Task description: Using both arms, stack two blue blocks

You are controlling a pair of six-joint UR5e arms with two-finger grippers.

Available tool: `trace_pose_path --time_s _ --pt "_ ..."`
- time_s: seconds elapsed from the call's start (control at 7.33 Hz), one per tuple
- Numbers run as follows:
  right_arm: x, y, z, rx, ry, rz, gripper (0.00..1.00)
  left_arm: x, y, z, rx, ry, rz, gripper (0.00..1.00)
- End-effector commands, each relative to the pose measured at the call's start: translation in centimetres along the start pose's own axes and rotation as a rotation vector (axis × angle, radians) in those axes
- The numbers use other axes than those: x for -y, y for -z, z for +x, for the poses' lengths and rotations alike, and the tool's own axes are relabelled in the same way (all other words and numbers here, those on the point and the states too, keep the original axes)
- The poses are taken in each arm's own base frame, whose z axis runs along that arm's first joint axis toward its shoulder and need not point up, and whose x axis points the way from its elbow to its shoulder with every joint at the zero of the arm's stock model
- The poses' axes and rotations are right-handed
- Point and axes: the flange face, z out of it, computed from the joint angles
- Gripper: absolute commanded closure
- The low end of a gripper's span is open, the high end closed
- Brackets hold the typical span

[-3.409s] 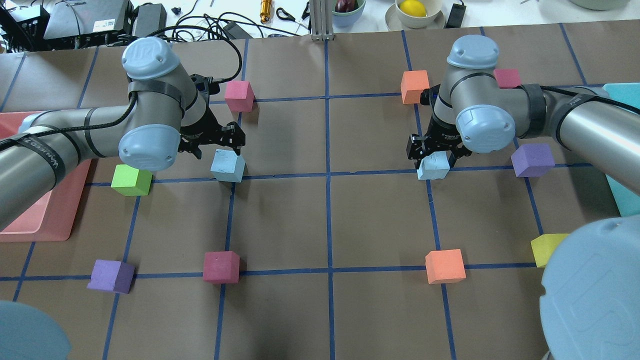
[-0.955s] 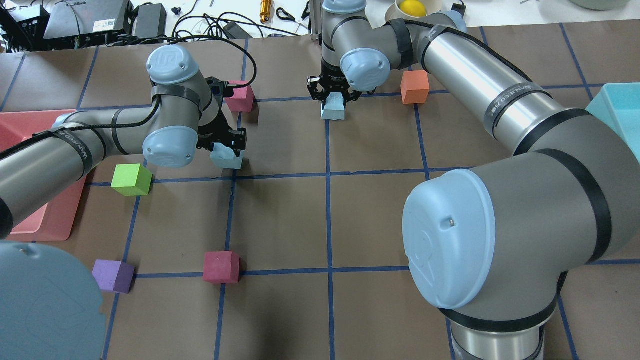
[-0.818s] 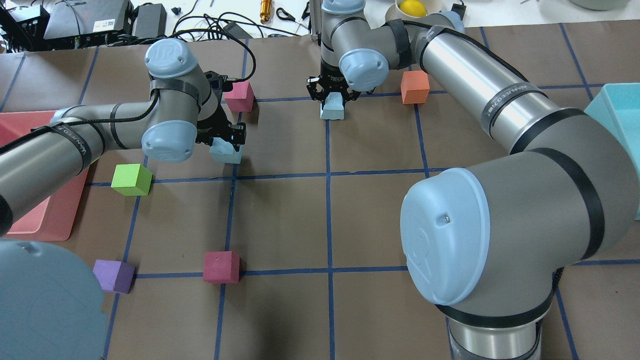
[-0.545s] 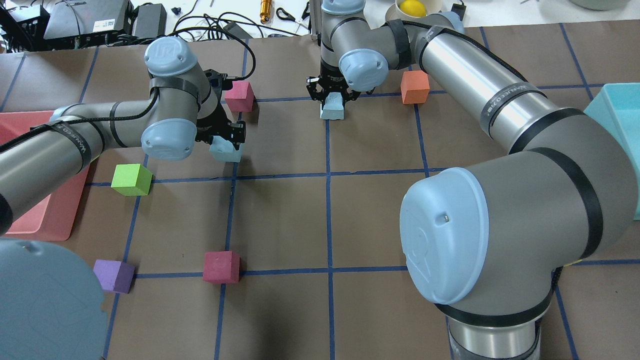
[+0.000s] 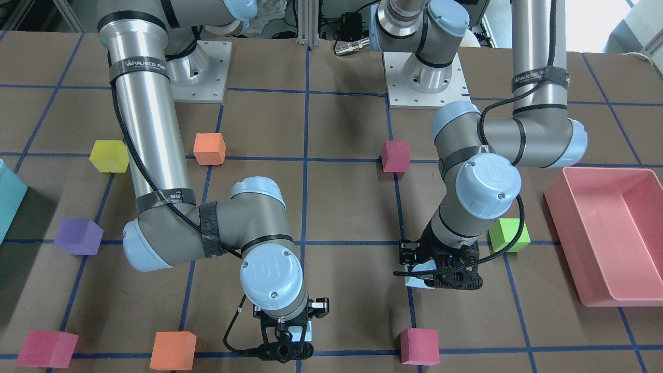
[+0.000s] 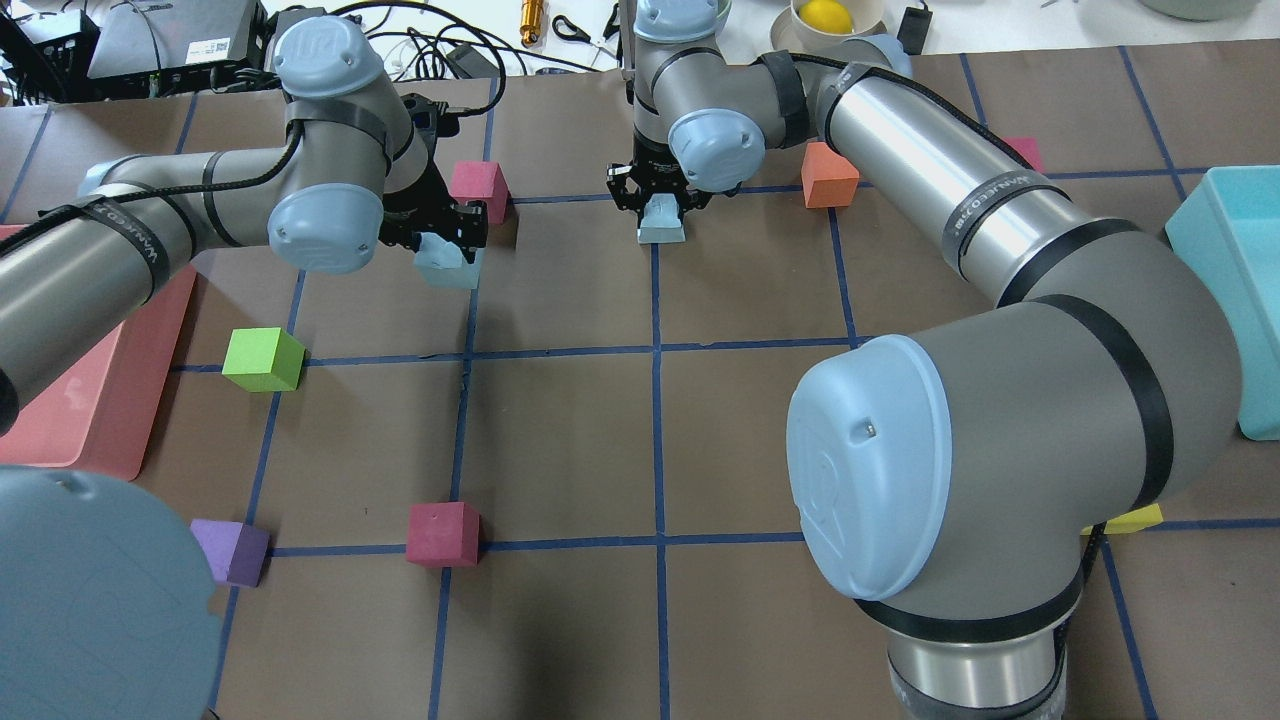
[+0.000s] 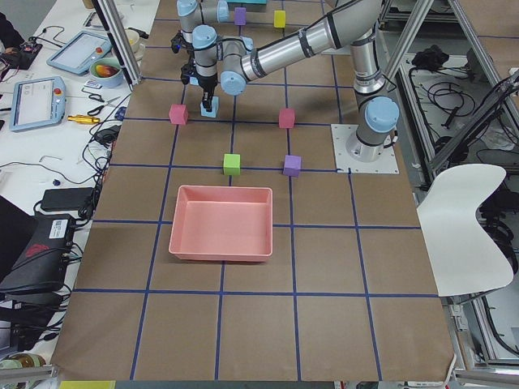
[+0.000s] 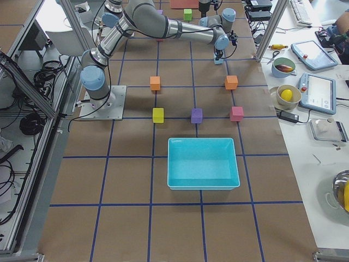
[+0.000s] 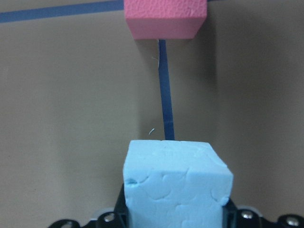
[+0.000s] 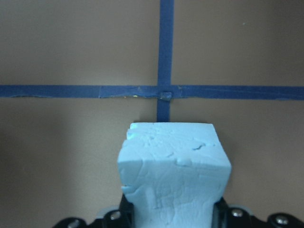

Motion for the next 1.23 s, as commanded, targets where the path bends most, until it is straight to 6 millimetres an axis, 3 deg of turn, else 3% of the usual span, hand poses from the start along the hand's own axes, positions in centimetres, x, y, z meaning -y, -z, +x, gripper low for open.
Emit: trace_pose_path --time_s 0.0,0.14,0.27,0.55,0.68,0.82,0.95,1.09 --pt "0.2 0.0 -0.1 0.002 -0.003 0.012 0.00 1.5 1.7 0.0 -0.004 0.004 -0.015 0.91" --pt "0.1 0.7 -0.1 0.006 -0.005 0.021 0.00 1.6 1.5 0.1 -0.006 0.006 -0.018 0.91" --pt "-0.1 2.9 -0.2 0.009 -0.002 0.040 0.00 1.6 1.5 0.1 -0.007 0.009 -0.018 0.91" --pt "-1.9 9.2 1.5 -0.018 -0.014 0.010 0.00 1.6 1.2 1.2 -0.014 0.027 -0.017 0.91" --pt "-2.6 12.3 3.6 -0.025 -0.045 -0.015 0.00 2.1 0.8 3.8 -0.037 0.035 -0.010 0.91" --pt "-3.2 15.2 7.2 -0.036 -0.094 -0.070 0.00 3.4 1.8 5.3 -0.037 0.032 0.012 0.91" --pt "-4.9 18.4 9.5 -0.045 -0.084 -0.118 0.00 4.7 2.2 7.8 -0.035 0.050 0.012 0.91" --pt "-6.8 20.1 11.3 -0.087 -0.014 -0.143 0.00 6.0 2.3 10.9 -0.036 0.056 0.030 0.91"
